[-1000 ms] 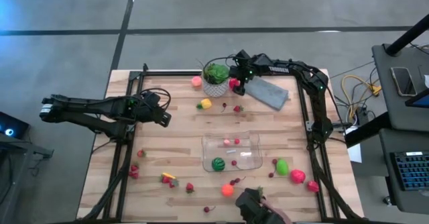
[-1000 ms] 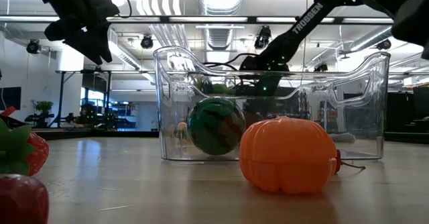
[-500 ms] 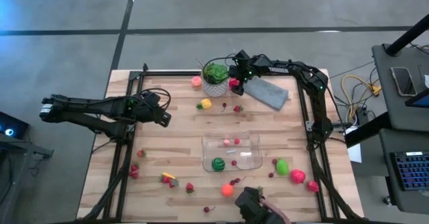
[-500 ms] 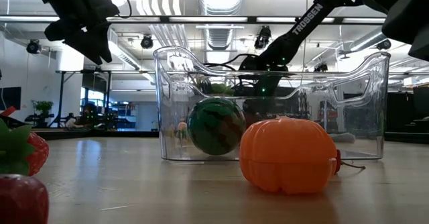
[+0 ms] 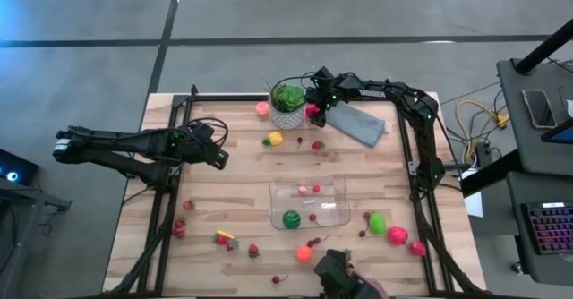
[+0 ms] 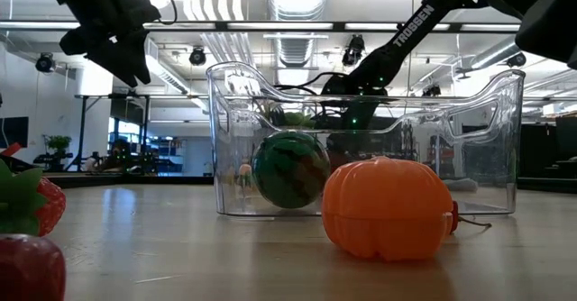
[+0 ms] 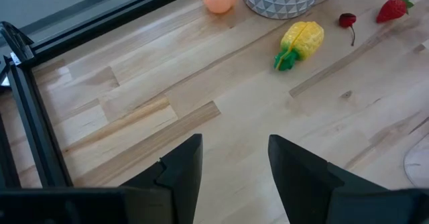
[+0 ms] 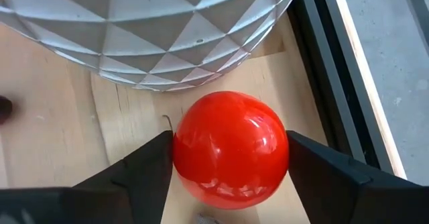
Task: Pick and placing Produce into tupperware
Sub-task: Put the tomato into the transparent bin
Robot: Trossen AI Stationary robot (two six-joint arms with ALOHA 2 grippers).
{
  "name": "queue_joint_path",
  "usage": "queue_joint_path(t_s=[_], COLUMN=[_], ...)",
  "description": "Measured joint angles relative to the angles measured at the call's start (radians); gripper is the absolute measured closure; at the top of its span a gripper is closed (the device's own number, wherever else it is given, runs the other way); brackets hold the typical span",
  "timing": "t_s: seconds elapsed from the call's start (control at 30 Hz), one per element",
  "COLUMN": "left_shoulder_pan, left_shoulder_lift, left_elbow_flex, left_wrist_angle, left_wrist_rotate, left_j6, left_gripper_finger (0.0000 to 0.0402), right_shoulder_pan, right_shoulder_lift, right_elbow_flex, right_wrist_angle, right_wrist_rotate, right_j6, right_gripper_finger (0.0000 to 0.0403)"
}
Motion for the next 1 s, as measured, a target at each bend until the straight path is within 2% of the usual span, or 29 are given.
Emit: queue_joint_path(t_s=[0.47, 0.77, 1.0], left_shoulder_pan=[0.0, 0.016, 0.02], left_shoulder_lift=[0.0, 0.0, 0.015], left_elbow_flex=[0.0, 0.0, 0.0], left_wrist_angle=[0.0, 0.001, 0.002], left_wrist_rotate=[0.005, 0.001, -0.014], left_j6=[-0.001, 0.001, 0.001], left_gripper_finger=[0.0245, 0.0245, 0.0245], right_shoulder_pan=[0.0, 0.0, 0.013], right_shoulder_lift=[-0.045, -0.206, -0.4], right_elbow_flex=[-0.001, -0.001, -0.001], right_wrist_angle=[-0.041, -0.206, -0.374], right_wrist_rotate=[0.046, 0.049, -0.04], right_j6=[0.04, 0.089, 0.181], right_gripper_finger=[0.0149, 0.0144, 0.0143])
